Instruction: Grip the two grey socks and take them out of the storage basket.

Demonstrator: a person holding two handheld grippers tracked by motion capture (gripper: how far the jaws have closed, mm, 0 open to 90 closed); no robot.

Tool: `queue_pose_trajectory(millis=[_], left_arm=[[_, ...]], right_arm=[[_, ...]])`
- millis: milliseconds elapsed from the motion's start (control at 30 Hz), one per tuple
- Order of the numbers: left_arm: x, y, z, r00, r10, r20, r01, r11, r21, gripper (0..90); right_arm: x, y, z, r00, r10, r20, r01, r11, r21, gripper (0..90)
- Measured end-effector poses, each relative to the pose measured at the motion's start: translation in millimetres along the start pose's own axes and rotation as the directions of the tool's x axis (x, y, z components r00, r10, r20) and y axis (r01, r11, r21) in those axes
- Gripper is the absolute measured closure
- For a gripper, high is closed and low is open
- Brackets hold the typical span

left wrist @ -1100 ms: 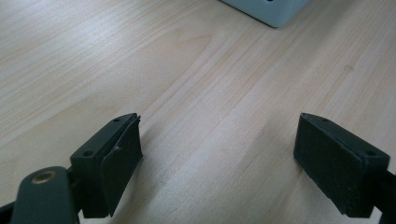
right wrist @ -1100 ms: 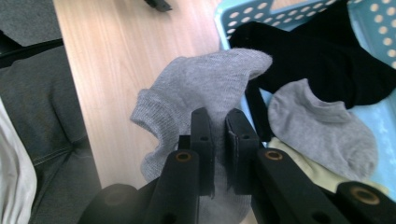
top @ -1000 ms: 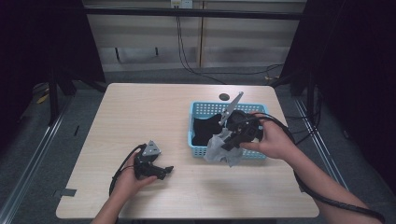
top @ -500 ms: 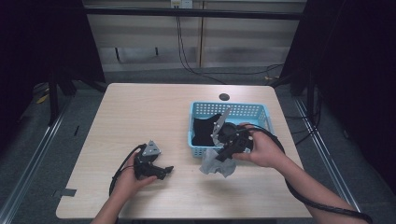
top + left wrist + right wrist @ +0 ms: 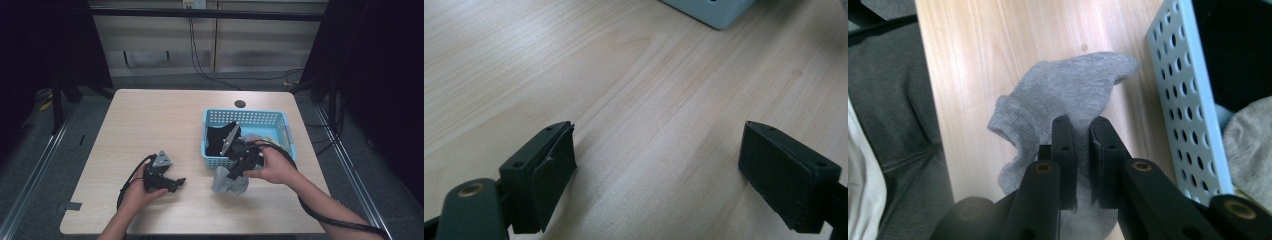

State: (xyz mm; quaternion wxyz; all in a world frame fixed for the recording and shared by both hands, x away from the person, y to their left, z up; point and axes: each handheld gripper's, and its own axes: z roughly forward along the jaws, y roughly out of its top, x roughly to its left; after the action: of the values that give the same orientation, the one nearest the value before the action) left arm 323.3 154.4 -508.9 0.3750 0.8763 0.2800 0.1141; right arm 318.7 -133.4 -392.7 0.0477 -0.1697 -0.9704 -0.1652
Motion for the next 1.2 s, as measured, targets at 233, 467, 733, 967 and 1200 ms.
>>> queue_pose_trajectory(millis=[233,467,733,967,1200], left_arm=[[0.0,0.0,0.0,1.0000,0.000,0.000,0.000,1.0000,0.000,14.5],[0.0,0.0,0.0,1.0000,0.000,0.000,0.000,1.0000,0.000,14.5],[0.0,0.0,0.0,1.0000,0.000,0.000,0.000,1.0000,0.000,14.5],[0.0,0.0,0.0,1.0000,0.001,0.000,-0.001,1.0000,0.000,14.5],[0.0,0.0,0.0,1.0000,0.000,0.000,0.000,1.0000,0.000,14.5]], right_arm=[[-6.0,-6.8,15.7,0.9999,0.005,0.011,-0.005,0.9994,0.034,82.4],[-11.0,-13.9,15.3,0.9994,0.024,0.025,-0.025,0.9989,0.041,81.1],[-10.8,-18.2,5.1,0.9980,0.046,0.042,-0.048,0.9983,0.032,67.6],[-15.1,-19.6,-14.3,0.9943,0.067,0.082,-0.067,0.9977,-0.005,55.6],[-34.5,-19.1,-30.2,0.9816,0.129,0.140,-0.123,0.9910,-0.052,49.4]])
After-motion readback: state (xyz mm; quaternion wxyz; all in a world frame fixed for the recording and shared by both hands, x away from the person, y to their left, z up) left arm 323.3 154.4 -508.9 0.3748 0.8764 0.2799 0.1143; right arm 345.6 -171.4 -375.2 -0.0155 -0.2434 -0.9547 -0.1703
